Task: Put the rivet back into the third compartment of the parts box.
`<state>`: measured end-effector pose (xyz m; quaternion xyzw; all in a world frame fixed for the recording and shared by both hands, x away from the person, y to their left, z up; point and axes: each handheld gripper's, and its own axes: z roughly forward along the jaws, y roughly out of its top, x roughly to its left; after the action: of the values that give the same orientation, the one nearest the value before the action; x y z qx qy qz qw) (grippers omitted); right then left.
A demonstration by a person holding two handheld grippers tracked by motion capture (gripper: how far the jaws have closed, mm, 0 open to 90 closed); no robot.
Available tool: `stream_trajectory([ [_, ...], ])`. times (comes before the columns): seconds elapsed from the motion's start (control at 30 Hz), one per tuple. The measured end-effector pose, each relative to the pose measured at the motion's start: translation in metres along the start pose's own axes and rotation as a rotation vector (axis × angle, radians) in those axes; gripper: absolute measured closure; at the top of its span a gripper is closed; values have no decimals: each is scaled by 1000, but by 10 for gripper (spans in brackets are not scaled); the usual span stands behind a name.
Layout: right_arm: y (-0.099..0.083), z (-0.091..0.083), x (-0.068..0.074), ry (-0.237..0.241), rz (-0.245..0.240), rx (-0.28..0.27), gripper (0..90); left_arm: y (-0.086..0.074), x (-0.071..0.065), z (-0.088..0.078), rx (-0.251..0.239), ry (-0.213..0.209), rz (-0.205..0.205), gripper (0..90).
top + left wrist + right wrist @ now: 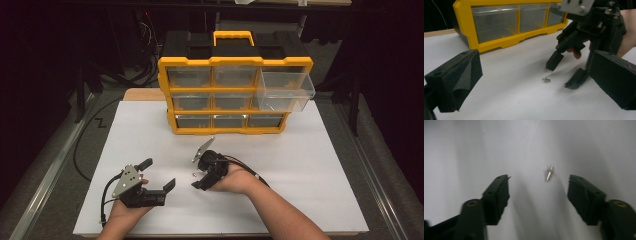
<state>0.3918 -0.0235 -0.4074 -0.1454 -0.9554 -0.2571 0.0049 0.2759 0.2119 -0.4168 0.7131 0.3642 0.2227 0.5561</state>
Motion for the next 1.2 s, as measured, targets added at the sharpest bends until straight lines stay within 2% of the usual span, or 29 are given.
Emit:
stream_trajectory([
  [0.13, 10, 5, -3, -13, 10, -4, 618, 0, 0, 0, -4, -1, -4, 4],
  [0.23, 14, 10, -5, -38, 15, 11, 702, 0, 0, -1, -9, -2, -6, 4],
  [0.3, 16, 13, -6, -37, 16, 27, 752, 0, 0, -1, -11, -4, -5, 4],
  [0.33, 16, 14, -6, -60, -3, 28, 791, 0, 1, -1, -12, -5, -5, 4],
  [0.4, 15, 15, -6, -74, -9, 26, 830, 0, 1, -1, -13, -6, -5, 5],
  [0.5, 16, 14, -6, -69, -17, 34, 837, 0, 1, -1, -13, -6, -5, 4],
  [0.6, 15, 10, -5, -33, -15, 47, 838, 0, 1, -1, -12, -7, -4, 4],
  [0.63, 14, 9, -5, -35, -19, 53, 838, 0, 0, 0, -11, -6, -4, 4],
  [0.8, 4, -4, -2, -18, -37, 63, 838, 0, 0, 0, -6, -4, -2, 4],
  [0.97, -15, -17, -2, -13, -33, 81, 838, 0, 0, 1, -5, 0, -1, 4],
  [1.2, -51, -36, -10, -30, 7, 84, 838, 0, 0, 2, 1, 3, 2, 5],
])
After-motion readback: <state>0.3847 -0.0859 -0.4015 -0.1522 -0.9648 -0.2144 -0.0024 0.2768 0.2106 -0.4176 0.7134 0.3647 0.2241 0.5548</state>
